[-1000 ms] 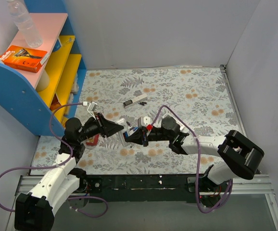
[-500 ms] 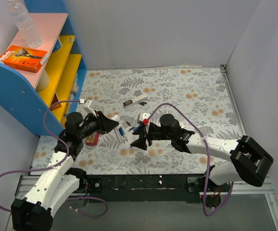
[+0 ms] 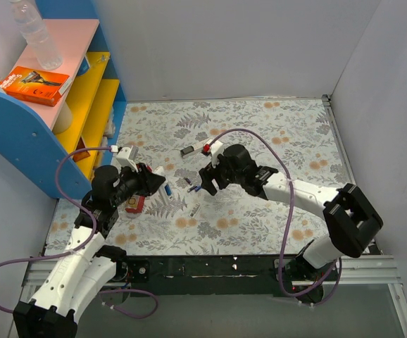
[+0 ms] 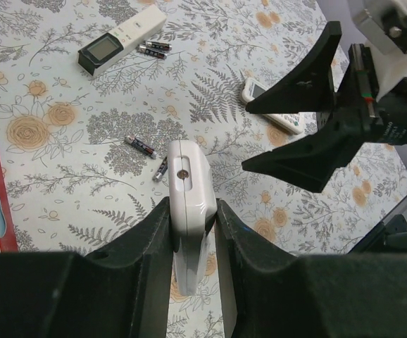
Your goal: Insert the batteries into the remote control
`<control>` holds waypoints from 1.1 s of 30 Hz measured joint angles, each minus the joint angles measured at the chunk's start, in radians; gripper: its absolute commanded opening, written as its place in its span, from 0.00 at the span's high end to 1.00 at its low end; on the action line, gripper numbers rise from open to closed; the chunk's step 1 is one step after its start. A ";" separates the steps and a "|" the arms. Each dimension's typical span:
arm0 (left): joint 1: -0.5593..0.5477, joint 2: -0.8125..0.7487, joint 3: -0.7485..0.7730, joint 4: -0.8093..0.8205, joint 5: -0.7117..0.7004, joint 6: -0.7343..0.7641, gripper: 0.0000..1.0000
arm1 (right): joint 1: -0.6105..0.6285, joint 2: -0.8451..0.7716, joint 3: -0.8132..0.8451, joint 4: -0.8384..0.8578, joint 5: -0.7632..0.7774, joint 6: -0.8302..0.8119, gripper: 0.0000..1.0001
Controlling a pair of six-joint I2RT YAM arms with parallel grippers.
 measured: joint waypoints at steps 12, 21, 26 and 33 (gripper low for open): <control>0.002 -0.026 0.000 -0.035 -0.080 0.027 1.00 | -0.019 0.233 0.183 -0.134 -0.071 -0.241 0.25; 0.002 -0.033 0.000 -0.045 -0.098 0.027 1.00 | -0.029 0.433 0.409 -0.332 -0.177 -0.491 0.37; 0.002 -0.034 0.000 -0.046 -0.098 0.027 1.00 | -0.029 0.477 0.428 -0.399 -0.202 -0.544 0.40; 0.002 -0.040 0.000 -0.045 -0.097 0.026 1.00 | -0.029 0.512 0.453 -0.430 -0.228 -0.573 0.45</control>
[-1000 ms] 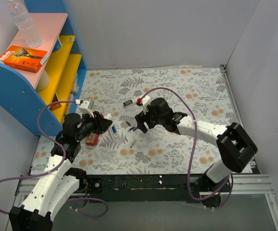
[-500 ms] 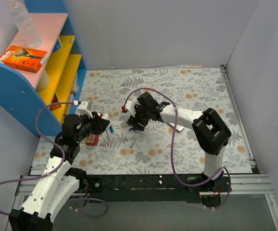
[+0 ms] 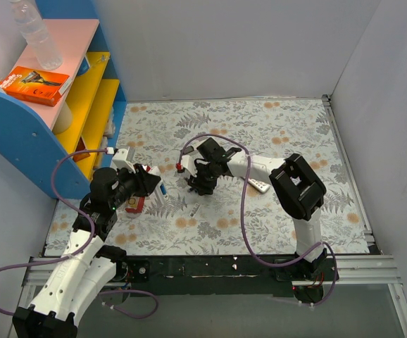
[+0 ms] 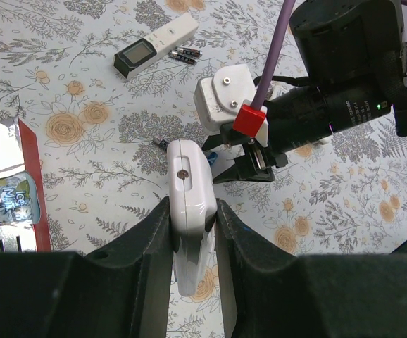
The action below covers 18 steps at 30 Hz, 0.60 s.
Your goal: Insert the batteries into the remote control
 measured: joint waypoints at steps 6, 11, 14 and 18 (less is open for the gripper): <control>0.000 -0.004 0.000 0.000 0.000 0.000 1.00 | 0.000 0.006 0.005 0.000 -0.015 -0.015 0.76; 0.000 -0.005 0.000 0.000 0.000 0.000 1.00 | 0.000 0.005 0.002 -0.003 -0.015 -0.011 0.90; 0.000 -0.006 0.000 0.000 0.001 0.000 1.00 | 0.000 -0.023 -0.037 0.008 0.001 0.008 0.91; 0.000 -0.008 0.000 0.000 0.001 0.000 1.00 | 0.000 -0.091 -0.117 -0.001 0.057 0.069 0.92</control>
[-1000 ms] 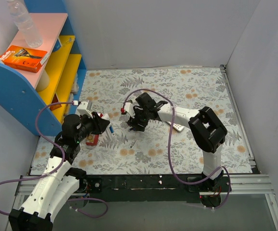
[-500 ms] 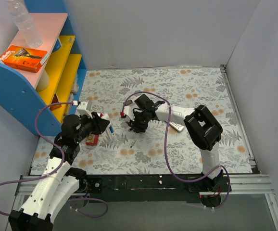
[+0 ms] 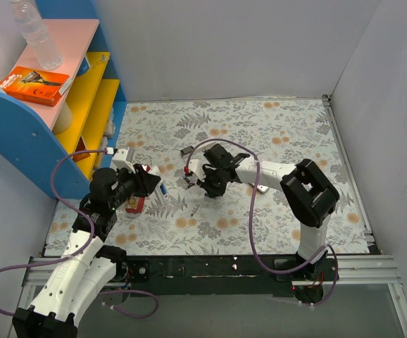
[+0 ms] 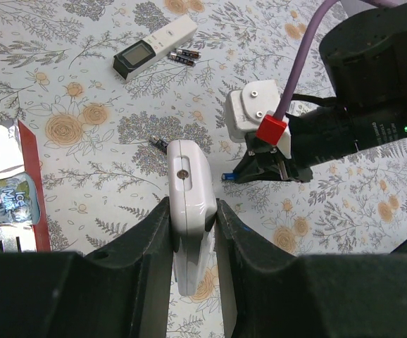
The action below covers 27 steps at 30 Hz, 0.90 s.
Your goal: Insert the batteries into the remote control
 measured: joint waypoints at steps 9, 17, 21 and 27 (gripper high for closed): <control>0.000 0.000 0.000 0.000 0.003 0.000 1.00 | 0.000 -0.148 -0.164 -0.079 0.130 0.267 0.83; 0.000 0.003 0.000 0.000 0.003 -0.003 1.00 | 0.015 -0.162 -0.170 -0.135 0.197 0.365 0.65; 0.000 0.004 0.000 0.000 0.003 -0.004 1.00 | 0.035 -0.130 -0.124 -0.185 0.227 0.373 0.63; 0.002 0.005 0.000 0.000 0.003 -0.004 1.00 | 0.055 -0.079 -0.056 -0.256 0.268 0.382 0.64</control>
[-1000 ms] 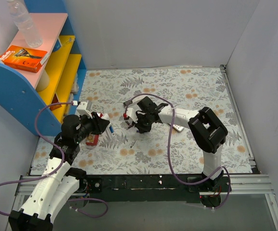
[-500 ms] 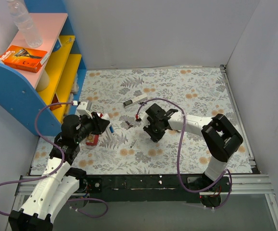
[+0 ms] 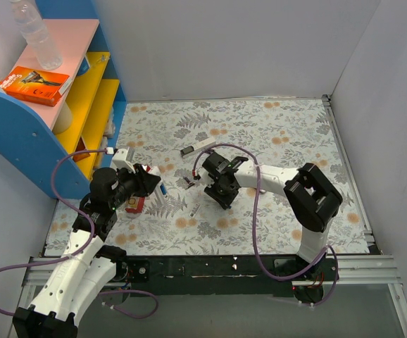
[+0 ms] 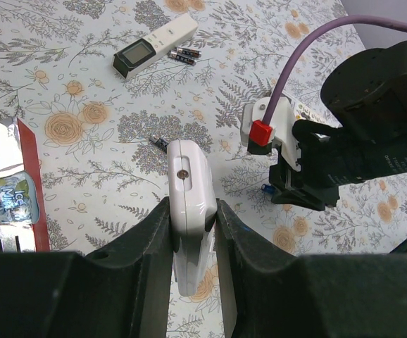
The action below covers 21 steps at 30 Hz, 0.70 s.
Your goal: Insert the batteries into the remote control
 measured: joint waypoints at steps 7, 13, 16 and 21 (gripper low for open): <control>0.004 0.000 0.000 0.000 0.000 0.000 1.00 | 0.013 0.036 0.048 -0.042 0.037 0.001 0.63; 0.005 0.000 0.000 0.000 0.000 0.000 1.00 | 0.015 0.035 0.049 -0.043 0.047 0.000 0.60; 0.005 0.000 0.000 0.000 0.000 0.000 1.00 | 0.016 0.032 0.049 -0.043 0.056 -0.002 0.57; 0.005 0.000 0.000 0.000 0.001 0.000 1.00 | 0.017 0.023 0.048 -0.041 0.071 -0.008 0.55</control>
